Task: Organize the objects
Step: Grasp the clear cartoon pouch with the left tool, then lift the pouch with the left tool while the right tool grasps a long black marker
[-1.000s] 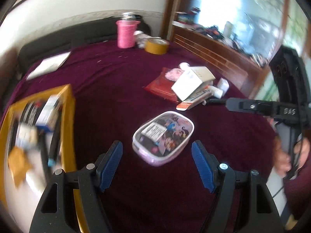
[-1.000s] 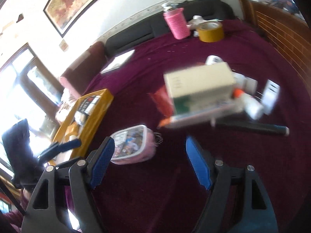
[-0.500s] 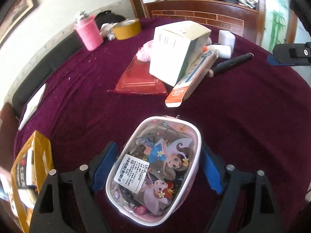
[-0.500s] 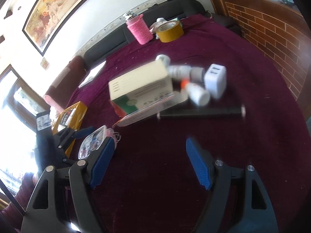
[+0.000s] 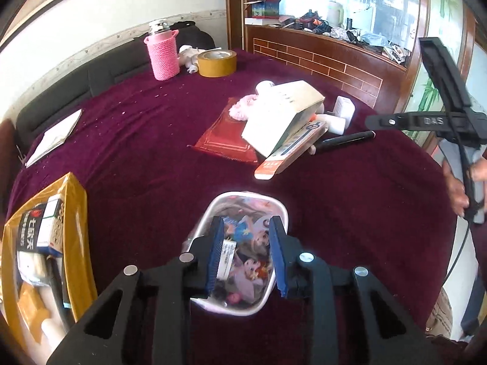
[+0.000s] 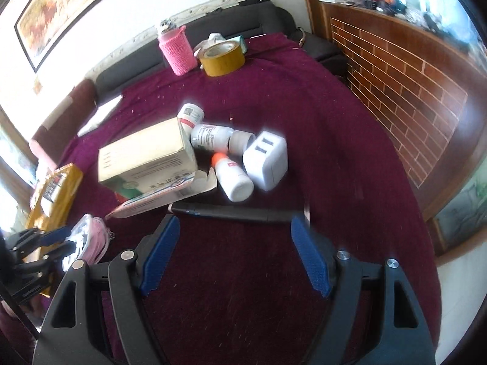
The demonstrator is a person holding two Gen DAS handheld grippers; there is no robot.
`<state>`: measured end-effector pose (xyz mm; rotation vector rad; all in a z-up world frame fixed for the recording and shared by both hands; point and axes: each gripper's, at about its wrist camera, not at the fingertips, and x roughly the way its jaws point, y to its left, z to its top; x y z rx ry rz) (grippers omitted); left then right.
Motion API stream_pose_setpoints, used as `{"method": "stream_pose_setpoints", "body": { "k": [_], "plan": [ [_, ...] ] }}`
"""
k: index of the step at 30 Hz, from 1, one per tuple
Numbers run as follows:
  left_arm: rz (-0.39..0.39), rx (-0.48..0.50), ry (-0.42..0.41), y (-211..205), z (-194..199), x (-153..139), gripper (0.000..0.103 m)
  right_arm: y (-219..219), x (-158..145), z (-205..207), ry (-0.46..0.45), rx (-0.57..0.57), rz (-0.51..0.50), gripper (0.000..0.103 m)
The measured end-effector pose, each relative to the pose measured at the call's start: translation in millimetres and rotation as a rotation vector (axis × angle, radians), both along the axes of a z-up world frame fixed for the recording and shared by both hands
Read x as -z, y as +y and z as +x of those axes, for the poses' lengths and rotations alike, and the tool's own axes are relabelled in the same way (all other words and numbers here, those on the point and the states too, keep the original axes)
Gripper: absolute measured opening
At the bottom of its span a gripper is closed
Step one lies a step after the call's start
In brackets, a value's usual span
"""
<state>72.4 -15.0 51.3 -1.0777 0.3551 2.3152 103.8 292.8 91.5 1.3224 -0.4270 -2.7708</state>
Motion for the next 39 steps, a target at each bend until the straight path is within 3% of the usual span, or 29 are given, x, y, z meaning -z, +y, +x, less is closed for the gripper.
{"method": "stream_pose_setpoints", "body": {
  "k": [5, 9, 10, 13, 18, 22, 26, 32, 36, 39],
  "plan": [
    [0.109, -0.018, -0.075, -19, 0, -3, 0.026, 2, 16, -34, -0.048, -0.035, -0.012, 0.076],
    [0.109, -0.036, -0.067, -28, 3, -6, 0.028, 6, 37, -49, -0.114, -0.066, -0.117, 0.077],
    [0.107, -0.037, -0.067, -31, 3, -6, 0.03, 1, 34, -46, -0.107, -0.083, -0.116, 0.077],
    [0.115, -0.045, -0.071, -39, -2, -5, 0.049, -22, 35, -35, -0.155, -0.252, -0.224, 0.077],
    [0.059, -0.039, -0.059, -34, -9, 1, 0.066, -59, 25, -26, -0.135, -0.298, 0.013, 0.077],
    [-0.085, 0.024, -0.018, -13, -7, 15, 0.068, -64, 26, -27, -0.13, -0.271, 0.068, 0.068],
    [-0.118, 0.055, 0.035, 3, -12, 18, 0.078, -68, 30, -15, -0.137, -0.259, 0.137, 0.057],
    [-0.092, 0.094, -0.012, 17, -22, 24, 0.088, -64, 30, 2, -0.141, -0.271, 0.121, 0.057],
    [-0.136, 0.145, -0.08, 29, -15, 43, 0.089, -72, 30, 9, -0.146, -0.304, 0.113, 0.057],
    [-0.135, 0.147, -0.068, 33, -9, 47, 0.088, -77, 30, 14, -0.148, -0.329, 0.107, 0.057]
  ]
}}
